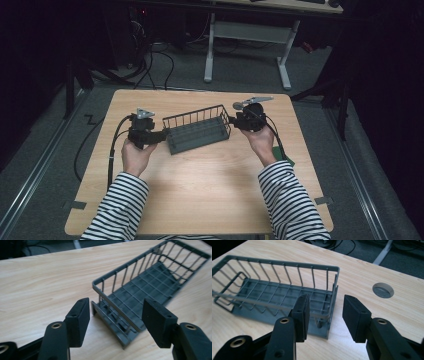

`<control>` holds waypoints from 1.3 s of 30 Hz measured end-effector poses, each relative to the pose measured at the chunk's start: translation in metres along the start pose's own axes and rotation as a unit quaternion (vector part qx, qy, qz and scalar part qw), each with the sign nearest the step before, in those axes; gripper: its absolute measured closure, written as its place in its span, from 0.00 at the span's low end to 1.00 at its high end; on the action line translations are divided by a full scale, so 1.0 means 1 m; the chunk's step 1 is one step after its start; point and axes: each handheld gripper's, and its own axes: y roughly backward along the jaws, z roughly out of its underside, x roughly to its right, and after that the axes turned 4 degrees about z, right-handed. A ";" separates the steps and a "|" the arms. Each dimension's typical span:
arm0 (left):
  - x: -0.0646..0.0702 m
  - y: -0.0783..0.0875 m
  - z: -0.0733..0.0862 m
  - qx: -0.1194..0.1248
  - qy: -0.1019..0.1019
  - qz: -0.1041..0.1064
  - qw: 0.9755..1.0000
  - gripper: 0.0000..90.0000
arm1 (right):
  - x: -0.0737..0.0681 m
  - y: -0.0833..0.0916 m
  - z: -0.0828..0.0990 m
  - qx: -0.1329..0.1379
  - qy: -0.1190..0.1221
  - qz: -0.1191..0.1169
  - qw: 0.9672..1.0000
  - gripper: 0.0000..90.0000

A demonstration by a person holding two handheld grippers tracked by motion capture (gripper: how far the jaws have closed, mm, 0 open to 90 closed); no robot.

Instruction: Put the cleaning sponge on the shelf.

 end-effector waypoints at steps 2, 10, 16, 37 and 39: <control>0.000 -0.004 -0.002 -0.002 -0.004 -0.004 1.000 0.46 | 0.000 -0.003 -0.001 -0.002 -0.002 0.003 1.000 0.65; -0.004 -0.017 -0.004 -0.008 0.000 -0.008 1.000 0.50 | 0.002 -0.022 -0.004 -0.018 -0.005 0.013 1.000 0.69; -0.013 -0.026 -0.006 0.000 0.012 -0.016 1.000 0.53 | 0.002 -0.028 -0.004 -0.030 -0.004 0.014 0.999 0.72; -0.015 -0.041 -0.010 -0.009 0.006 0.005 1.000 0.75 | 0.001 -0.035 -0.002 -0.056 0.019 0.010 0.998 0.88; -0.014 -0.039 -0.010 -0.010 0.003 0.005 1.000 0.77 | -0.001 -0.034 -0.002 -0.056 0.024 0.012 0.998 0.89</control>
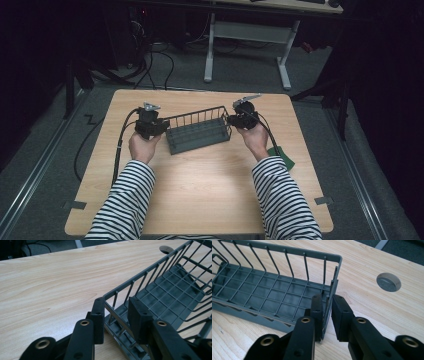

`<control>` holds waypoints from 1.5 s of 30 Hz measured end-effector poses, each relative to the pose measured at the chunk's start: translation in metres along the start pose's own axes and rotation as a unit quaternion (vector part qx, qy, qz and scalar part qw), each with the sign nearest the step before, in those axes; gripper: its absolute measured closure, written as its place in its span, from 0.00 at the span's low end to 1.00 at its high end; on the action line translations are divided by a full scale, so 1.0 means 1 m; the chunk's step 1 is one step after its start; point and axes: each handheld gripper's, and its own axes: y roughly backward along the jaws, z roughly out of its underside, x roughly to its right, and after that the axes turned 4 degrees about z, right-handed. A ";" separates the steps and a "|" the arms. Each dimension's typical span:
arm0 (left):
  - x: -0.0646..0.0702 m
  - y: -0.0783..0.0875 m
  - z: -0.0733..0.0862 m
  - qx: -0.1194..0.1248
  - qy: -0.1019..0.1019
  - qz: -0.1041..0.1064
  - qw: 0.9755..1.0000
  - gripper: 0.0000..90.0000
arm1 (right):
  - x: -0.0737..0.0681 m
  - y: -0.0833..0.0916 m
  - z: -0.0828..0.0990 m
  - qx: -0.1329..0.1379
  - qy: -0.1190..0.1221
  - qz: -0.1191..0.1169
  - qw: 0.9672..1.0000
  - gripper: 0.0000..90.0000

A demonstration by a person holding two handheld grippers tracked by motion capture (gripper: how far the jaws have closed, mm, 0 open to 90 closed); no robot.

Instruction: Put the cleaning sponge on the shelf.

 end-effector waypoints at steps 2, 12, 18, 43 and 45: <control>0.001 0.001 0.000 -0.003 -0.003 0.001 1.000 0.78 | 0.000 0.001 0.000 -0.002 0.002 0.000 1.000 0.89; 0.013 0.008 0.001 -0.018 -0.026 0.005 0.999 0.78 | 0.005 0.006 0.005 -0.007 0.008 -0.009 1.000 0.90; 0.020 0.011 0.005 -0.018 -0.031 0.013 0.999 0.78 | 0.009 0.012 0.011 -0.009 0.007 -0.018 1.000 0.90; 0.058 0.030 0.022 -0.024 -0.059 0.047 0.997 0.79 | 0.019 0.038 0.035 -0.026 0.008 -0.034 0.999 0.90; 0.061 0.031 0.024 -0.023 -0.062 0.050 0.997 0.79 | 0.019 0.041 0.038 -0.028 0.006 -0.036 0.999 0.90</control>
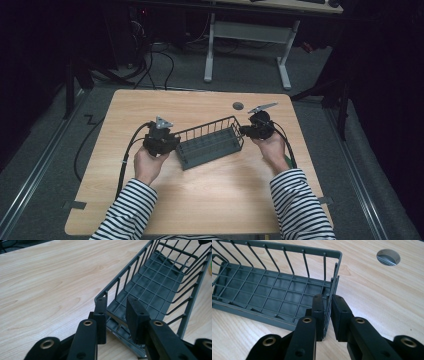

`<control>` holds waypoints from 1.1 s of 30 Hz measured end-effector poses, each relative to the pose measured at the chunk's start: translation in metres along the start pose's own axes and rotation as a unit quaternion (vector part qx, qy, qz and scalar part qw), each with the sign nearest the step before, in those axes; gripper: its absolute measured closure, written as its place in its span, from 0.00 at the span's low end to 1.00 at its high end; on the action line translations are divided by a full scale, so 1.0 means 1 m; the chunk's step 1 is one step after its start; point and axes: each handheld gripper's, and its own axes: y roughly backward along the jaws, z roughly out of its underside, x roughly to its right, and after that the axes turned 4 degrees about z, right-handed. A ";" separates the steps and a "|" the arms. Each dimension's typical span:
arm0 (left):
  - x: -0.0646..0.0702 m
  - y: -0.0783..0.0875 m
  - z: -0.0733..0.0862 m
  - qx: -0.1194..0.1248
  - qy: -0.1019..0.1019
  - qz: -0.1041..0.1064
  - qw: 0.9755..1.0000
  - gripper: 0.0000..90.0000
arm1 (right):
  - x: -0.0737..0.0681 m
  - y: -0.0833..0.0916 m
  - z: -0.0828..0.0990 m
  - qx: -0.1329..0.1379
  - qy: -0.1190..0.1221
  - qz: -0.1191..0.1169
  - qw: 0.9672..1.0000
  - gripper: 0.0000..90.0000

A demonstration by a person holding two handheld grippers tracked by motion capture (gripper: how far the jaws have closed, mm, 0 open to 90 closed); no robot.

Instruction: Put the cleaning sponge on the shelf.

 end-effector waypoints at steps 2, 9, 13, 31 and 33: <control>0.003 0.001 0.001 0.001 -0.001 0.003 1.000 0.79 | -0.001 0.004 0.003 -0.003 0.009 0.004 1.000 0.90; 0.010 0.005 0.005 -0.001 0.001 0.018 1.000 0.80 | -0.002 0.010 0.010 -0.009 0.010 0.005 1.000 0.90; 0.015 0.007 0.005 -0.008 -0.005 0.025 1.000 0.80 | 0.000 0.015 0.017 -0.005 0.002 -0.002 1.000 0.90; 0.017 0.003 0.011 0.006 0.000 0.030 1.000 0.58 | 0.001 0.029 0.031 0.018 -0.023 0.005 1.000 0.63; 0.018 0.003 0.012 0.012 0.004 0.030 0.999 0.52 | -0.001 0.032 0.031 0.028 -0.023 0.008 0.999 0.58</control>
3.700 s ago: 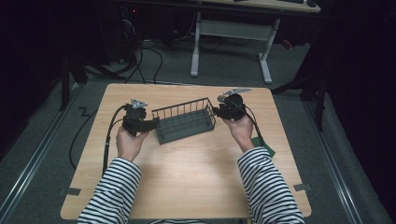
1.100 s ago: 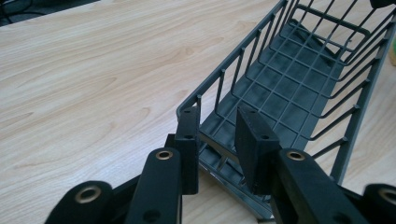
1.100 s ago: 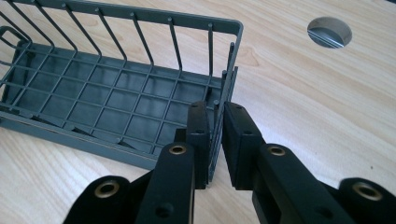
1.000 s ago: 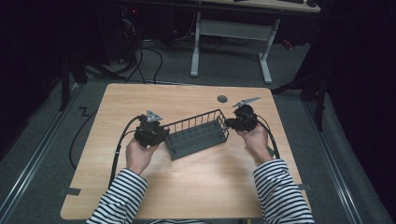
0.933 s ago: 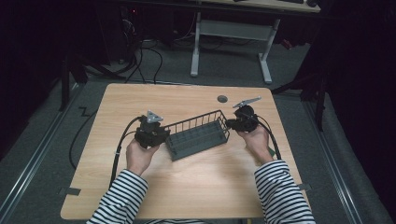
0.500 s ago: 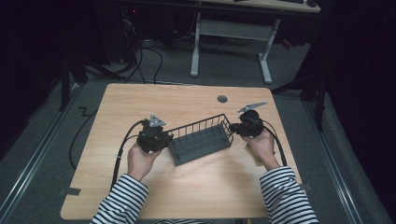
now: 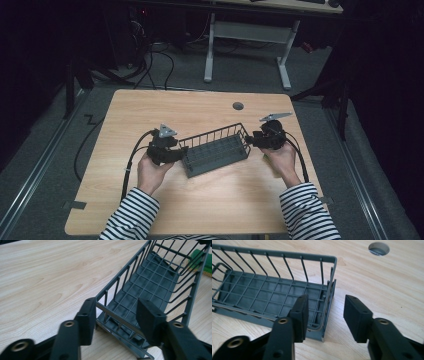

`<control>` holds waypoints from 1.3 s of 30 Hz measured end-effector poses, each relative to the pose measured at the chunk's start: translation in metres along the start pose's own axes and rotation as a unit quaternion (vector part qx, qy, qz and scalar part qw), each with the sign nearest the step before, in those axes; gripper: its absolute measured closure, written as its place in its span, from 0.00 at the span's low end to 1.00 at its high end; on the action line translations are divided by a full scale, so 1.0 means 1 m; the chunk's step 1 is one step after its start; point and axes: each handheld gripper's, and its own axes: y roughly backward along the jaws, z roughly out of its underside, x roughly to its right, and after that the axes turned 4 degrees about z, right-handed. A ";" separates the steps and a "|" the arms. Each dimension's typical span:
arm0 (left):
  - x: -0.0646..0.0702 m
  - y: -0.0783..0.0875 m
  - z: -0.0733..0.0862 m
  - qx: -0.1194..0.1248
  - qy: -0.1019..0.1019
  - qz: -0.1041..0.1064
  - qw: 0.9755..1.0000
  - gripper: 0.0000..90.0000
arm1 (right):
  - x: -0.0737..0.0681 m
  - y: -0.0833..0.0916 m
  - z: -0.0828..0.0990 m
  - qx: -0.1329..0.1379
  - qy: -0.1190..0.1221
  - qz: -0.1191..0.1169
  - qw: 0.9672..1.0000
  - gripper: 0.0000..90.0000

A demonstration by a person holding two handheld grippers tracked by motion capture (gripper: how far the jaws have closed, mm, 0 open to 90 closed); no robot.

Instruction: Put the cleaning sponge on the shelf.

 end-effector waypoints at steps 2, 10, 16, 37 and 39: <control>0.000 0.001 0.000 0.003 -0.003 -0.002 1.000 0.46 | 0.000 0.005 0.000 0.010 -0.003 0.003 1.000 0.55; -0.003 0.018 0.009 0.039 0.000 0.003 0.999 0.39 | 0.006 0.029 0.013 0.053 -0.026 0.021 0.998 0.50; -0.015 0.032 0.031 0.058 0.017 -0.009 0.998 0.38 | 0.011 0.046 0.017 0.066 -0.025 0.037 0.997 0.50; -0.053 0.017 0.099 -0.005 0.045 -0.086 0.995 0.35 | 0.053 0.066 0.102 0.056 -0.080 0.079 0.992 0.42; -0.056 0.016 0.104 -0.007 0.048 -0.092 0.995 0.35 | 0.053 0.062 0.106 0.057 -0.081 0.078 0.992 0.41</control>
